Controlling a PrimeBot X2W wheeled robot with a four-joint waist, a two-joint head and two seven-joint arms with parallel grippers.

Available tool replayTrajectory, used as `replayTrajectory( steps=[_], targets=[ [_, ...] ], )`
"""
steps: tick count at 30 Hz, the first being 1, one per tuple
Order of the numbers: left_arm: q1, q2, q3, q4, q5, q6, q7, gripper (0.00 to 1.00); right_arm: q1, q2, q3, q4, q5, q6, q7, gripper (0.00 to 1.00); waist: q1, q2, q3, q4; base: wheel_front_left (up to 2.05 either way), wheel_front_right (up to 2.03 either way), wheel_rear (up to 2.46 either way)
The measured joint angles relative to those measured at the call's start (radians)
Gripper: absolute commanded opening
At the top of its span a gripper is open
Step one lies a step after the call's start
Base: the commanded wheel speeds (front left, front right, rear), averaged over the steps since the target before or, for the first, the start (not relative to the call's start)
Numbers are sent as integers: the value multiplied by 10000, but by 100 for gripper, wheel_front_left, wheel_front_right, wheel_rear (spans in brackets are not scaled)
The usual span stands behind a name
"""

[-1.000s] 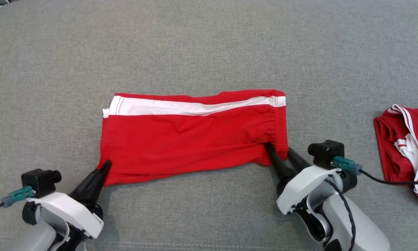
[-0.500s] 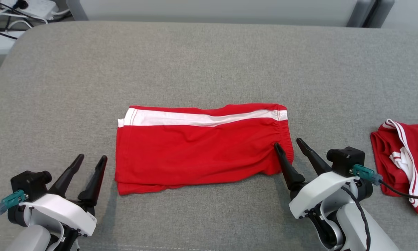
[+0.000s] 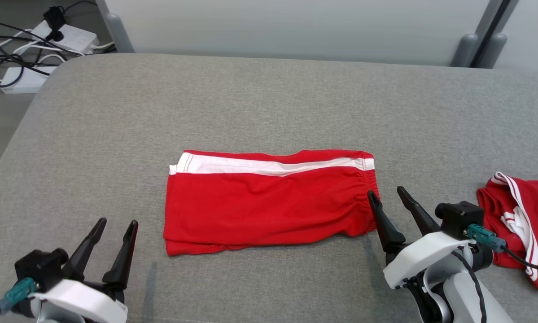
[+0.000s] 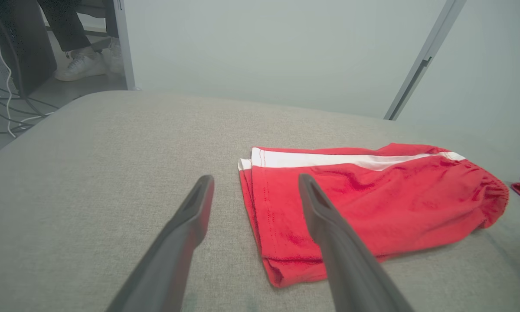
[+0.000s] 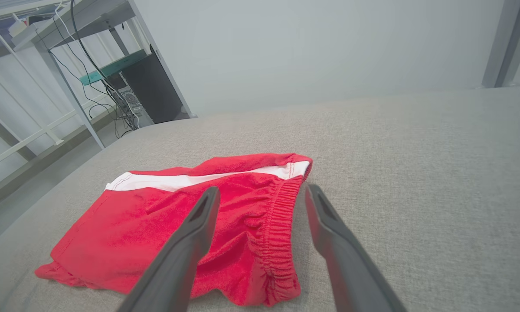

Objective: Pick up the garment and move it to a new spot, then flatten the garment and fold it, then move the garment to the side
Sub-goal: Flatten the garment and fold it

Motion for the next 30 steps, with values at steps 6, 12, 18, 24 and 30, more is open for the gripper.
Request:
replayTrajectory(
  steps=[6,12,18,24,30],
  targets=[
    [546,-31,244,-435,290,0,0,100,78,17,-372,232,-36,0,-217,100,0,0,-48,301,0,0,0],
    [745,6,280,-907,268,0,0,100,116,23,-955,880,-117,0,-384,100,0,0,193,664,0,0,0],
    [774,232,199,-1018,52,0,0,100,-399,23,-1204,1877,-102,0,-581,100,0,0,532,1115,0,0,0],
    [773,441,82,-1026,-247,0,0,100,-1006,12,-936,2847,253,0,-652,100,0,0,745,1440,0,0,0],
    [765,476,-6,-1022,-332,0,0,100,-1508,-29,-132,3756,669,0,-639,100,-1,0,871,1592,0,0,0]
  ],
)
